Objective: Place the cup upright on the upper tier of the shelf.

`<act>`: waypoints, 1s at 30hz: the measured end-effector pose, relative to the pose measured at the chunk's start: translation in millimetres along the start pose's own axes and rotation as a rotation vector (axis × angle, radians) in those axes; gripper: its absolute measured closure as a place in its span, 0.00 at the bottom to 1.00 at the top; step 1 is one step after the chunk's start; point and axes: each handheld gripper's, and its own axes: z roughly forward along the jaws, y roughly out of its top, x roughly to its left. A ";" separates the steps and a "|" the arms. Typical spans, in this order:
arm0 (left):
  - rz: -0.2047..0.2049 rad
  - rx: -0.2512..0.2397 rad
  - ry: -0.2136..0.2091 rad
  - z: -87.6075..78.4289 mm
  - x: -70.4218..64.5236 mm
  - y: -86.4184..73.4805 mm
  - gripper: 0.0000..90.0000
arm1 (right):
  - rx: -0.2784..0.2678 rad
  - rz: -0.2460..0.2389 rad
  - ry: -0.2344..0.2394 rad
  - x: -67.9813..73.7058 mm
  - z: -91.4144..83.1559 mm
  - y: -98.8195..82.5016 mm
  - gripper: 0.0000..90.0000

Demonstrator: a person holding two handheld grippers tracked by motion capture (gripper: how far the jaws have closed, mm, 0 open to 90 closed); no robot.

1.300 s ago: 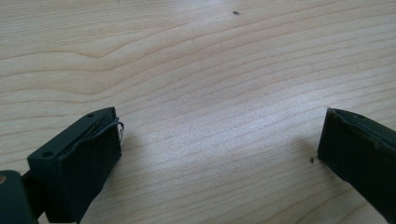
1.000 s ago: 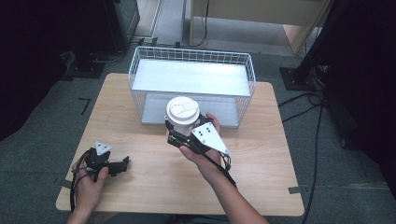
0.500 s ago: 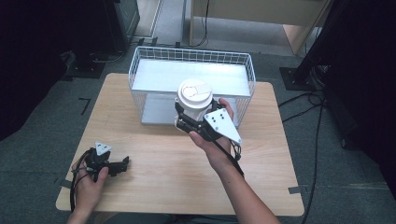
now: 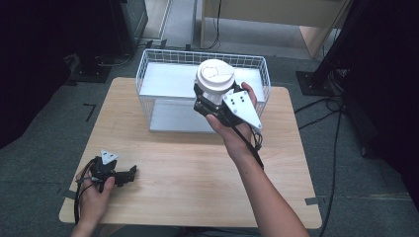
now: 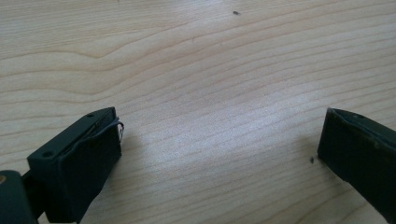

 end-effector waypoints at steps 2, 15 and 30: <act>0.000 0.001 -0.001 -0.1 0.0 0.0 0.00 | -0.002 -0.005 -0.010 -1.8 6.0 2.6 0.17; -0.001 0.000 -0.001 -0.1 0.1 0.0 0.00 | 0.008 -0.041 -0.057 -9.2 37.5 0.2 0.17; 0.001 -0.003 -0.006 -0.7 -0.1 -0.9 0.00 | 0.059 -0.071 -0.151 -30.3 71.8 -12.5 0.17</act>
